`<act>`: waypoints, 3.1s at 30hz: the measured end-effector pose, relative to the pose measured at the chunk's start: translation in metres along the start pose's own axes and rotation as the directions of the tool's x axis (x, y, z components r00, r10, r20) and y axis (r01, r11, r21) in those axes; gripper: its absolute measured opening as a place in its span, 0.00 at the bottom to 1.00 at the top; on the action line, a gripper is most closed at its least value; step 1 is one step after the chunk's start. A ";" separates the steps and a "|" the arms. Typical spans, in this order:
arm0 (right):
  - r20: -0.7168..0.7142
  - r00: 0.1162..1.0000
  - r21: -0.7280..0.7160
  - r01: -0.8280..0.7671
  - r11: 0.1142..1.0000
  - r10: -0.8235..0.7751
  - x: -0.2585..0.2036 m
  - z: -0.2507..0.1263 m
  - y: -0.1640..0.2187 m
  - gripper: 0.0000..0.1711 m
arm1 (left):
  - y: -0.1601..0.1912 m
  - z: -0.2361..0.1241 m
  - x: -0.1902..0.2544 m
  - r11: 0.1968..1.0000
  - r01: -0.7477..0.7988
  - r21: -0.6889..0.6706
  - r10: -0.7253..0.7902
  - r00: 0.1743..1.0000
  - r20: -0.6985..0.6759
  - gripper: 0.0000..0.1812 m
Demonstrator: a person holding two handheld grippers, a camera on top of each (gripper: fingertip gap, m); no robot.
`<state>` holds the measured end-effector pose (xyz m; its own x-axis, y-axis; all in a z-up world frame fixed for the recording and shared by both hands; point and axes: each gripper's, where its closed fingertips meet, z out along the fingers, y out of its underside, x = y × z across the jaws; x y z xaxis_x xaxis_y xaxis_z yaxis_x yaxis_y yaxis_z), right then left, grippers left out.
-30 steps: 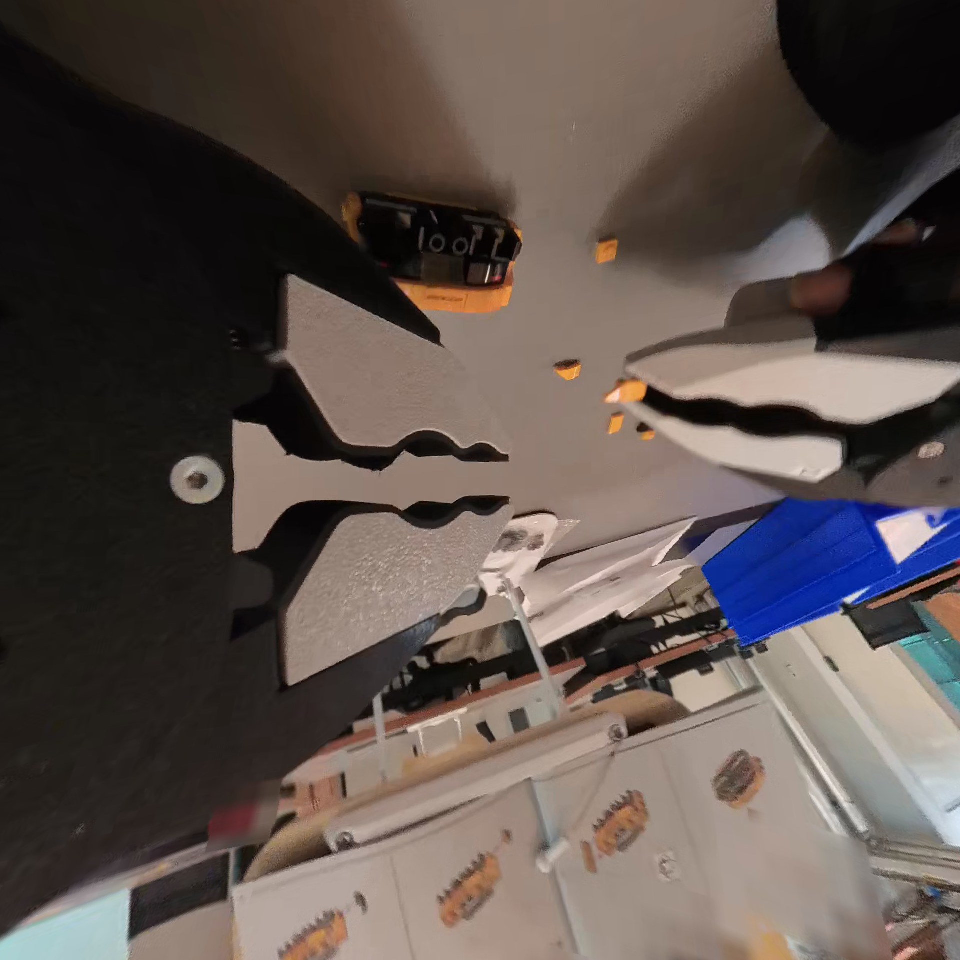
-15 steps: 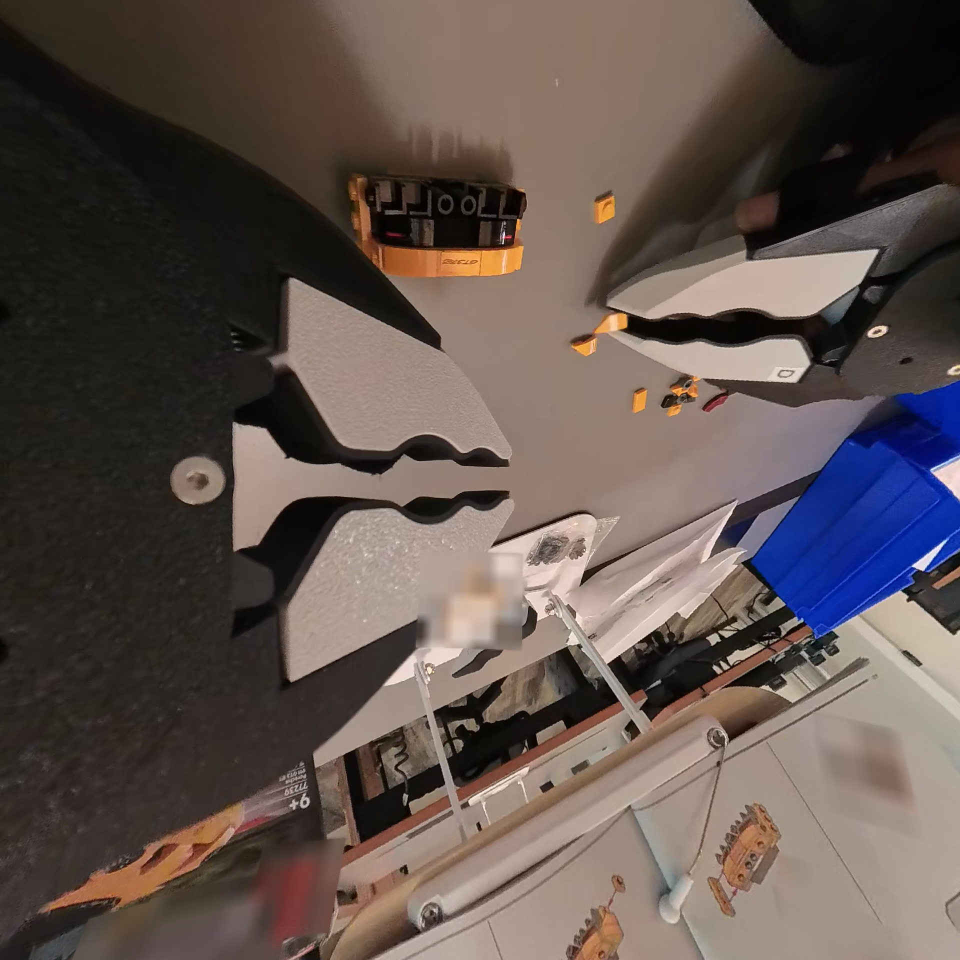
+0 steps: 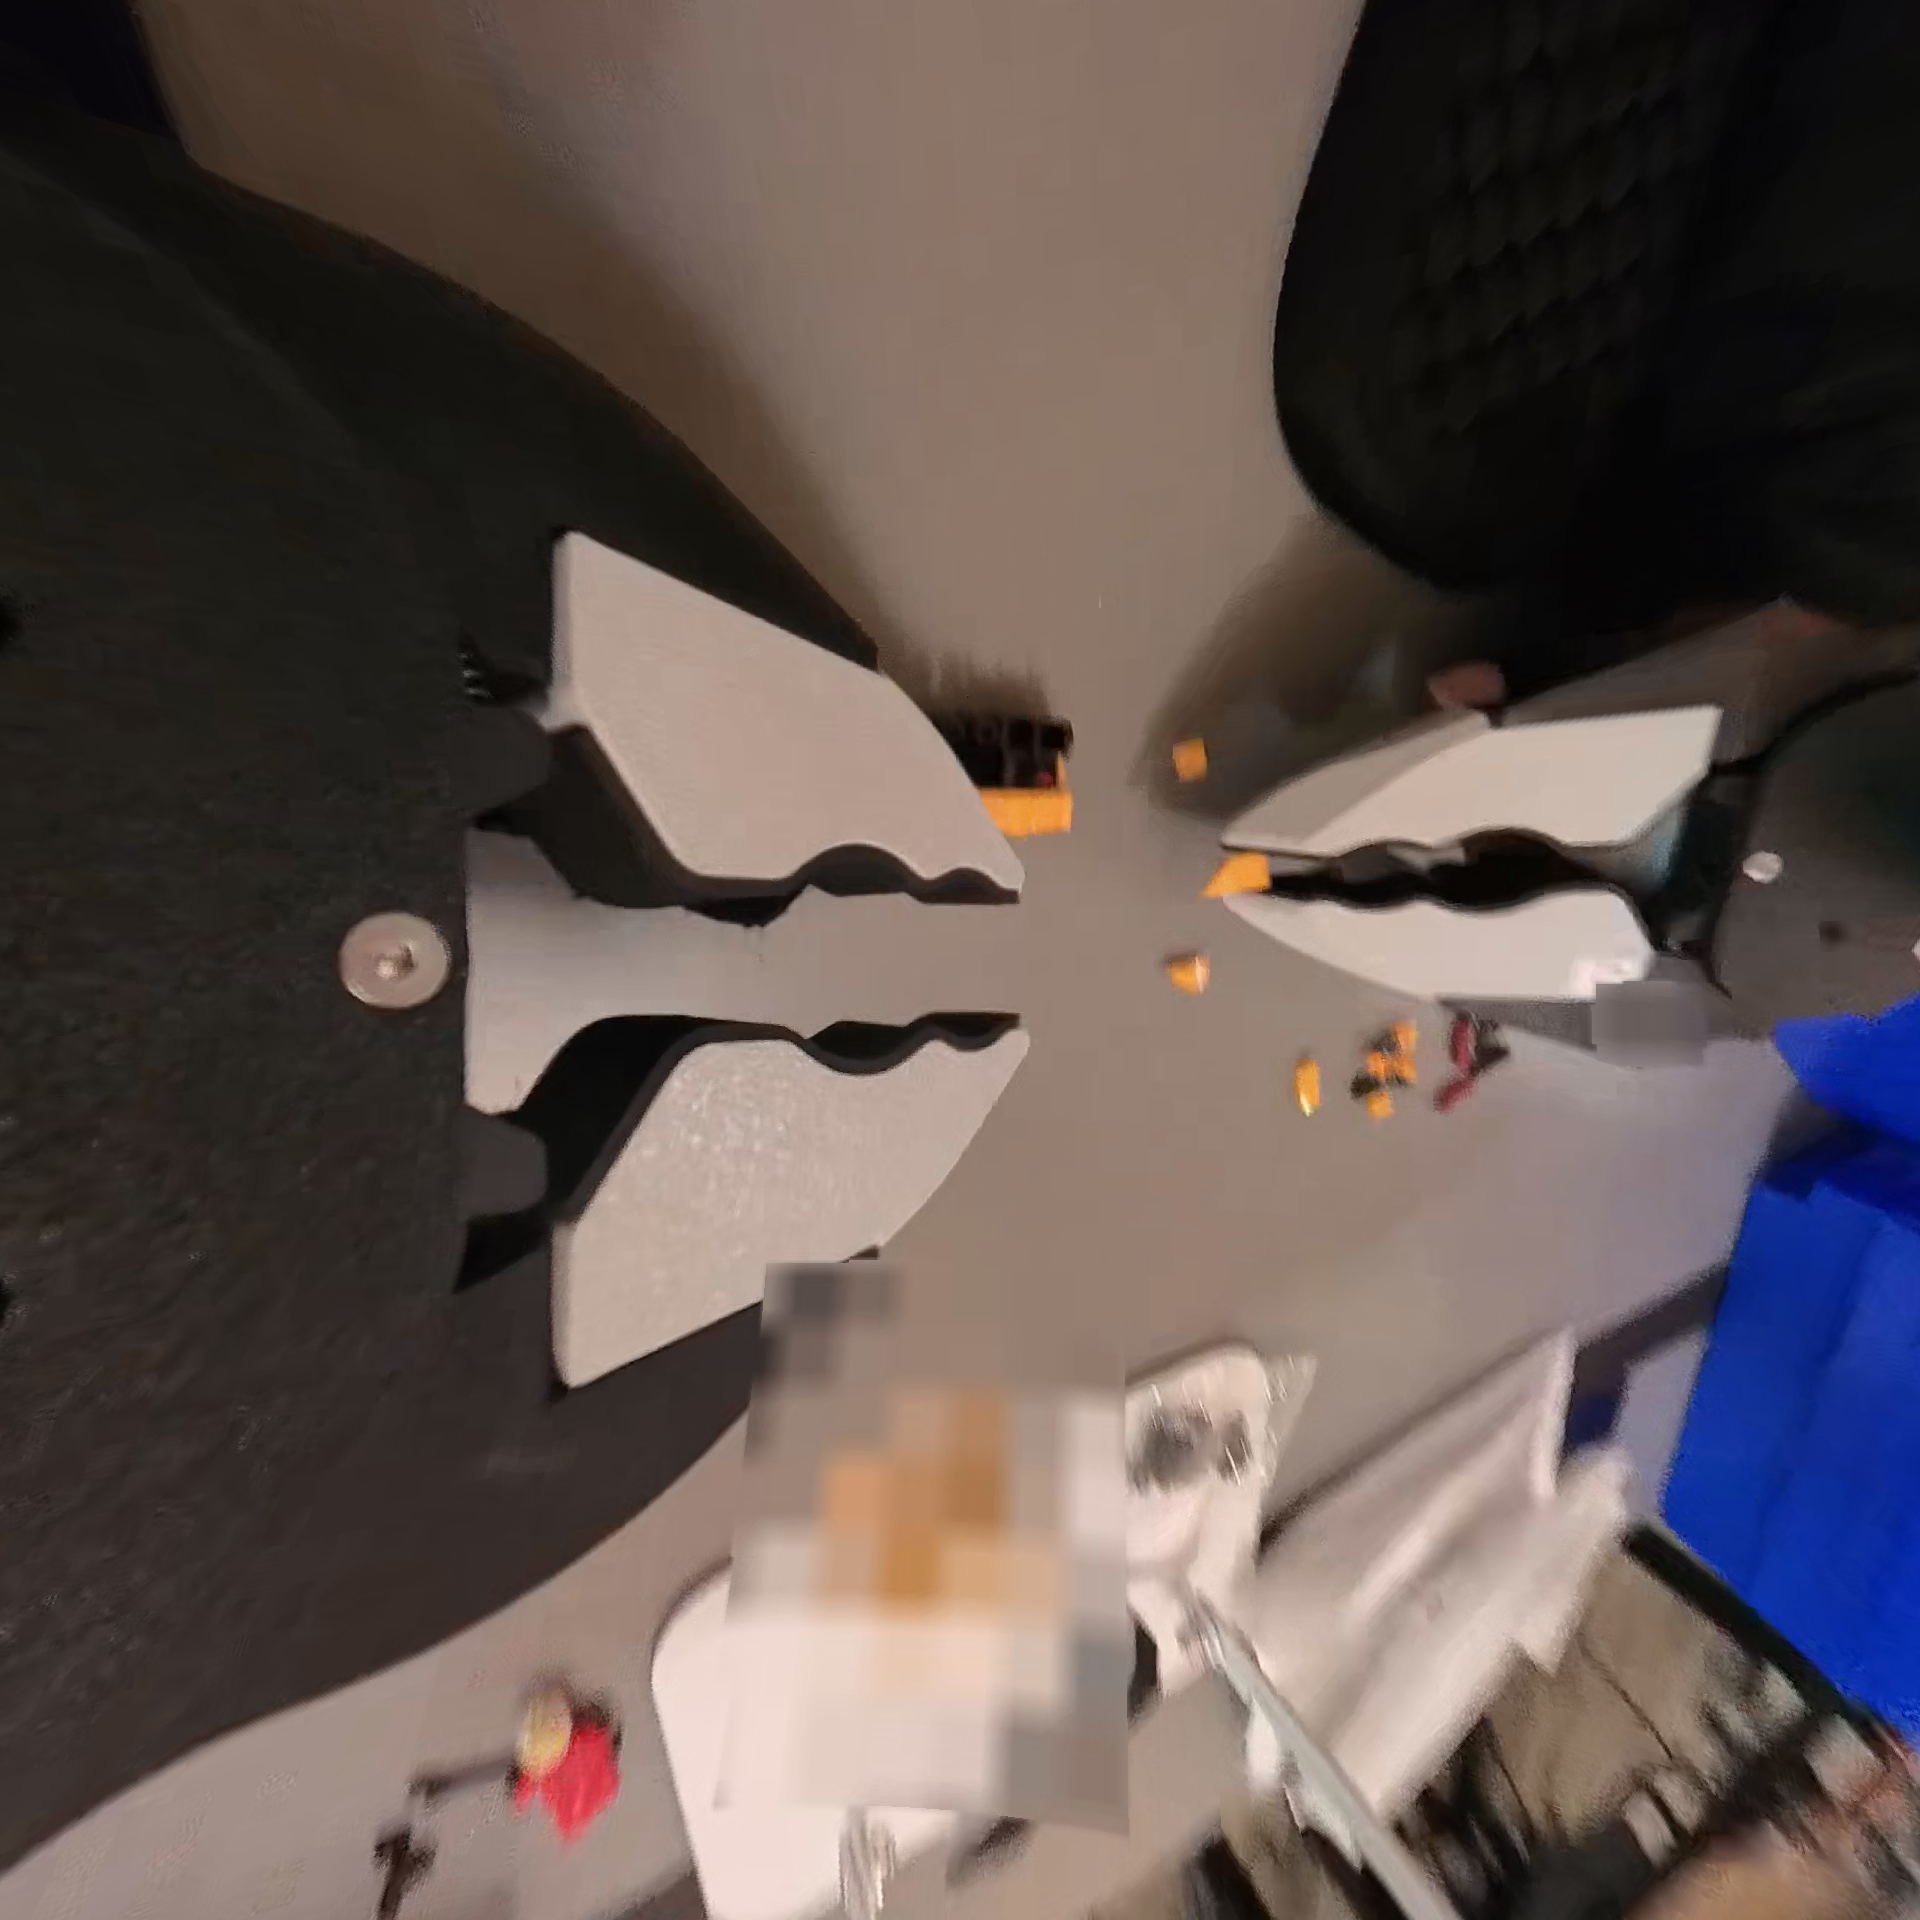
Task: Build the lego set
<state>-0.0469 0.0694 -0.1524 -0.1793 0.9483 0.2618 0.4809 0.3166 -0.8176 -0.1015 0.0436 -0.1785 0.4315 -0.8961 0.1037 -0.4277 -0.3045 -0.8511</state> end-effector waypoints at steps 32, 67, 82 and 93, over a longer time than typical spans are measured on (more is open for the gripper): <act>0.206 0.967 0.261 -0.201 0.944 0.148 -0.042 0.021 -0.052 0.17 | -0.050 -0.028 0.054 0.938 -0.049 0.342 0.098 0.987 -0.127 0.04; 0.186 0.977 0.321 -0.160 0.933 0.104 -0.046 0.013 -0.056 0.17 | -0.055 -0.016 0.055 0.978 -0.052 0.202 0.062 0.997 -0.045 0.02; 0.276 0.914 0.339 -0.381 0.860 0.297 -0.040 0.010 -0.062 0.17 | -0.065 -0.019 0.050 0.970 0.140 0.200 -0.120 0.987 -0.106 0.00; 0.336 0.886 0.372 -0.436 0.820 0.319 -0.040 0.003 -0.068 0.17 | -0.071 -0.025 0.051 0.965 0.133 0.228 -0.112 0.989 -0.101 0.02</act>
<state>-0.0754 0.0099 -0.1090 -0.2935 0.9346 -0.2010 0.1532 -0.1616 -0.9749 -0.0686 0.0117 -0.0996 0.3945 -0.8842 0.2499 -0.1742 -0.3391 -0.9245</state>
